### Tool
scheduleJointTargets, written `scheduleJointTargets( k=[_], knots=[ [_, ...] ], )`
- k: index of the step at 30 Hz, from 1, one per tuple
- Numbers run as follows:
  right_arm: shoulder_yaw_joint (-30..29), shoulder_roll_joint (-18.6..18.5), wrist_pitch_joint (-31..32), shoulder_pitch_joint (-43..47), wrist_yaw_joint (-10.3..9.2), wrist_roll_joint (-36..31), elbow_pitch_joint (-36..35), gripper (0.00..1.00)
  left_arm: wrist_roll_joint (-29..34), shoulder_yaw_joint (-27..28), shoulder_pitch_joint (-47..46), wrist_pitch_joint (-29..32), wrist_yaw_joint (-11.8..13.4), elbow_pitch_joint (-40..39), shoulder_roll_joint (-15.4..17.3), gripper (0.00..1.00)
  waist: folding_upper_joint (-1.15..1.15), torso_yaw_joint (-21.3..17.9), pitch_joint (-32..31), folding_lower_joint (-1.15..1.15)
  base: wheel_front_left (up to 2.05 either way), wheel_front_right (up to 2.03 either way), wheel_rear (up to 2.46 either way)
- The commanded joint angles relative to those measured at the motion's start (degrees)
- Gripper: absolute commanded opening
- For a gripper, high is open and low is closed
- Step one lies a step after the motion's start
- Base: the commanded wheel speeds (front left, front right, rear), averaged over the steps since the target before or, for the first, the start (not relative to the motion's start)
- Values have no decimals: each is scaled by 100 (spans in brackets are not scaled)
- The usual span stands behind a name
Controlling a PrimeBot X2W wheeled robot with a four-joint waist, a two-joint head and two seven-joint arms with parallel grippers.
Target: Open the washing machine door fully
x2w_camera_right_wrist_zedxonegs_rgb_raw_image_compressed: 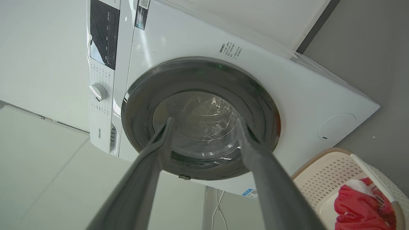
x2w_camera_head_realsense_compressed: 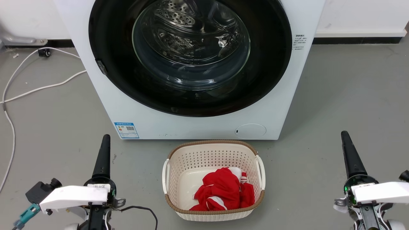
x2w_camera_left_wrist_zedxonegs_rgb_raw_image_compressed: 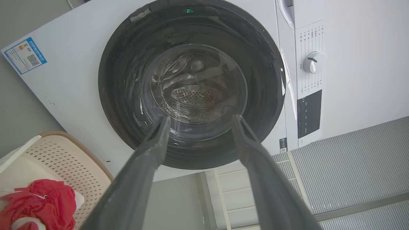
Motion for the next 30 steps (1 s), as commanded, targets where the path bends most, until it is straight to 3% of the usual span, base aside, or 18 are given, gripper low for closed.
scheduleJointTargets(
  k=[1,19,30],
  knots=[
    [10,-7,-76,-76,1,-385,-209,100,267,12,-176,-68,-11,-202,21,100,0,0,5,0,0,0,0],
    [127,1,-427,58,1,-2962,-720,100,2567,-150,-117,-417,59,-703,15,100,0,-13,44,0,0,0,0],
    [185,6,-597,200,1,-4095,-689,100,3855,-378,39,-587,195,-715,12,100,0,-6,19,0,0,0,0]
  ],
)
